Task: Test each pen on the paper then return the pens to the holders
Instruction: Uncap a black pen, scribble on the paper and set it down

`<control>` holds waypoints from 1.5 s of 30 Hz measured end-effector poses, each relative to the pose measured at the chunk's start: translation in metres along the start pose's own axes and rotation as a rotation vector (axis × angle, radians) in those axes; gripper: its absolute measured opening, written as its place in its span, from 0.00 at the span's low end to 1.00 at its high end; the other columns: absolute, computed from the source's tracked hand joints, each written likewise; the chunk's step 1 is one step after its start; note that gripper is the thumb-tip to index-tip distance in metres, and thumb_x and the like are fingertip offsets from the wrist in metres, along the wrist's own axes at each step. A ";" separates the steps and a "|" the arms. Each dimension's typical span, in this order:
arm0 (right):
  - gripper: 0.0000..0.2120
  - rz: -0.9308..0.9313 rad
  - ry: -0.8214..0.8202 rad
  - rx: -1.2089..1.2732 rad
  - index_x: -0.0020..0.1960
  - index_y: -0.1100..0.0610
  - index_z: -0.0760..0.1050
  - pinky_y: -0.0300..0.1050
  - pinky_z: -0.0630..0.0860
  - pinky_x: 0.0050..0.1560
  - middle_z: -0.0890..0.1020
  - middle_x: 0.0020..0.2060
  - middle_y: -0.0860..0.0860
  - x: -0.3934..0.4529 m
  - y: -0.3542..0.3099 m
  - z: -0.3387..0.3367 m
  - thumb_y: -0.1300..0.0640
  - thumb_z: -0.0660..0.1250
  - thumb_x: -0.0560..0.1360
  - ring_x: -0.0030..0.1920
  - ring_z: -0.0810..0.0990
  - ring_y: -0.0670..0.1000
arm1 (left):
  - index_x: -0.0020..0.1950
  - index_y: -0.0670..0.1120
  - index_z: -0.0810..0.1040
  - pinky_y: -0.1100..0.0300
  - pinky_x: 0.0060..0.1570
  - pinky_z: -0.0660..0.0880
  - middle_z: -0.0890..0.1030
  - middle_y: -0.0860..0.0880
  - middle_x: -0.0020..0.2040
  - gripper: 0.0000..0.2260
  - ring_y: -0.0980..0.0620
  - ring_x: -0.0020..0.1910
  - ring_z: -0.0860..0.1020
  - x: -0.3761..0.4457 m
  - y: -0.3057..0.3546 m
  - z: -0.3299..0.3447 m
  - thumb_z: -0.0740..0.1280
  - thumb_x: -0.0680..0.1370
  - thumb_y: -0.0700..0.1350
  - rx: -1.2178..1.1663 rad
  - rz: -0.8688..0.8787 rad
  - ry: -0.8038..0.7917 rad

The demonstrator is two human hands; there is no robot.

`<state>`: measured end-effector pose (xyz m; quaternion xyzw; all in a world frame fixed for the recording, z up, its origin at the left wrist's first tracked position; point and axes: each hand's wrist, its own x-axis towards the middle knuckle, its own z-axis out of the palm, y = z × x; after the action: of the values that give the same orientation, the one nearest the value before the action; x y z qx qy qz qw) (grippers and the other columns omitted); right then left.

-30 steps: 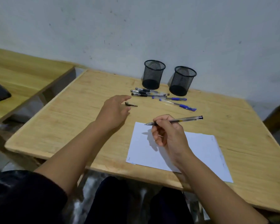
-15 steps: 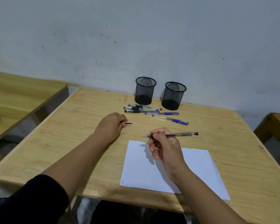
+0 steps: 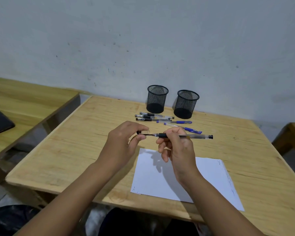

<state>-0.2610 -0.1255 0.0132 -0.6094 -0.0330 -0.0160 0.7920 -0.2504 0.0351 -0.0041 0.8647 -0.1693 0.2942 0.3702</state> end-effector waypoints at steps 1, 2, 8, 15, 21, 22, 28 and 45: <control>0.09 -0.005 -0.004 0.003 0.40 0.59 0.68 0.38 0.63 0.21 0.77 0.30 0.57 -0.001 0.000 0.000 0.64 0.57 0.79 0.24 0.72 0.47 | 0.51 0.48 0.81 0.79 0.50 0.66 0.81 0.51 0.46 0.08 0.62 0.46 0.75 -0.001 0.001 -0.001 0.68 0.73 0.43 0.007 0.009 -0.003; 0.09 -0.009 -0.006 0.006 0.40 0.59 0.68 0.38 0.63 0.21 0.77 0.30 0.57 -0.003 -0.001 0.001 0.64 0.57 0.79 0.24 0.72 0.47 | 0.51 0.48 0.81 0.79 0.50 0.66 0.81 0.51 0.46 0.08 0.62 0.46 0.75 -0.001 0.003 -0.002 0.68 0.72 0.42 0.011 0.018 -0.003; 0.09 -0.026 -0.001 0.031 0.40 0.59 0.69 0.36 0.63 0.20 0.77 0.30 0.57 -0.007 -0.004 0.000 0.64 0.57 0.79 0.24 0.72 0.47 | 0.51 0.48 0.81 0.78 0.49 0.67 0.81 0.50 0.45 0.08 0.61 0.45 0.75 -0.005 0.008 -0.007 0.68 0.72 0.42 0.018 0.034 0.002; 0.07 -0.070 -0.053 -0.045 0.40 0.61 0.72 0.36 0.63 0.21 0.75 0.26 0.50 -0.012 -0.001 0.002 0.65 0.61 0.77 0.24 0.68 0.46 | 0.50 0.47 0.81 0.77 0.48 0.70 0.82 0.50 0.45 0.09 0.61 0.45 0.76 -0.011 0.018 -0.003 0.69 0.72 0.39 0.010 0.058 -0.005; 0.06 -0.055 -0.052 -0.060 0.42 0.64 0.72 0.35 0.63 0.22 0.74 0.25 0.50 -0.020 0.011 0.003 0.65 0.61 0.77 0.24 0.67 0.45 | 0.48 0.46 0.81 0.77 0.47 0.69 0.82 0.50 0.42 0.09 0.59 0.45 0.76 -0.021 0.016 0.001 0.67 0.71 0.37 0.053 0.036 -0.028; 0.06 -0.042 -0.056 -0.079 0.41 0.63 0.73 0.35 0.63 0.22 0.75 0.25 0.51 -0.020 0.013 0.003 0.65 0.62 0.77 0.24 0.67 0.46 | 0.48 0.47 0.81 0.76 0.46 0.69 0.82 0.51 0.42 0.09 0.60 0.45 0.76 -0.024 0.015 0.001 0.66 0.71 0.39 0.048 0.015 -0.040; 0.07 -0.032 -0.049 -0.043 0.41 0.61 0.79 0.37 0.65 0.24 0.74 0.27 0.52 -0.011 0.006 -0.006 0.67 0.64 0.75 0.26 0.69 0.47 | 0.47 0.48 0.82 0.79 0.46 0.68 0.82 0.53 0.43 0.08 0.66 0.44 0.76 -0.012 0.001 -0.015 0.67 0.72 0.39 -0.011 -0.080 -0.071; 0.12 -0.140 -0.104 -0.493 0.56 0.52 0.81 0.33 0.73 0.42 0.82 0.37 0.42 0.003 -0.007 0.003 0.55 0.70 0.73 0.38 0.78 0.39 | 0.51 0.53 0.80 0.78 0.41 0.68 0.81 0.57 0.40 0.09 0.67 0.38 0.76 0.037 0.039 -0.019 0.67 0.74 0.41 -0.306 -0.187 -0.032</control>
<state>-0.2585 -0.1249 0.0213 -0.7802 -0.1108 -0.0468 0.6139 -0.2495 0.0198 0.0507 0.8148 -0.1369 0.2156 0.5205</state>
